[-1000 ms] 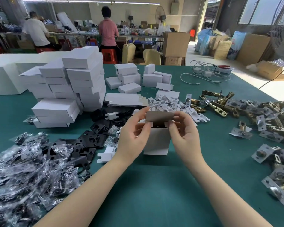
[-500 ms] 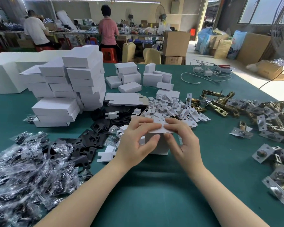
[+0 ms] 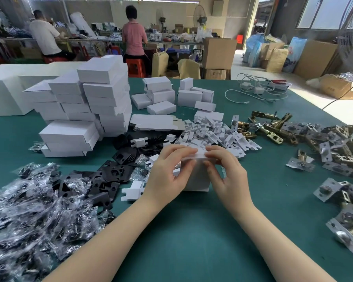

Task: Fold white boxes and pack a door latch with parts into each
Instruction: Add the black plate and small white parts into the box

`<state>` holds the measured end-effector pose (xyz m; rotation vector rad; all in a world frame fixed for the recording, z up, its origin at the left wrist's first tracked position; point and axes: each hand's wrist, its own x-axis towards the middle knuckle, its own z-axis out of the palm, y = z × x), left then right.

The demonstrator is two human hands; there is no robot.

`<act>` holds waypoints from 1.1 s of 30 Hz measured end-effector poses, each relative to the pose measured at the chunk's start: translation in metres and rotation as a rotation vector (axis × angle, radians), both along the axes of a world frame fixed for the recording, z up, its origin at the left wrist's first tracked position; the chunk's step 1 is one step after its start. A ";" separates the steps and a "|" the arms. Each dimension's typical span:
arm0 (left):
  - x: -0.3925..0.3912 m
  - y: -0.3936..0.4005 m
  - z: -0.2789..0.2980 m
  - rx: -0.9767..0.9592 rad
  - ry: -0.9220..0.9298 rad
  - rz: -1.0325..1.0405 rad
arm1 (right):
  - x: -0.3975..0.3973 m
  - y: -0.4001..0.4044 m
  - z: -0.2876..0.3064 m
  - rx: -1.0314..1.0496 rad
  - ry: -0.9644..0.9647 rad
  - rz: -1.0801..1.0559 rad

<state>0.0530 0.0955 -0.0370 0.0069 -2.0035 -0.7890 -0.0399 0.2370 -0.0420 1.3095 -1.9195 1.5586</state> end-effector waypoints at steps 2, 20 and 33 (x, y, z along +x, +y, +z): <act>0.000 0.001 0.003 0.065 0.003 -0.029 | 0.001 0.000 0.005 -0.034 -0.066 0.017; 0.001 0.001 0.012 0.401 0.023 -0.216 | 0.003 -0.002 0.014 -0.127 -0.218 0.066; 0.007 -0.012 0.027 0.475 -0.138 -0.129 | 0.007 -0.002 0.026 -0.157 -0.359 0.053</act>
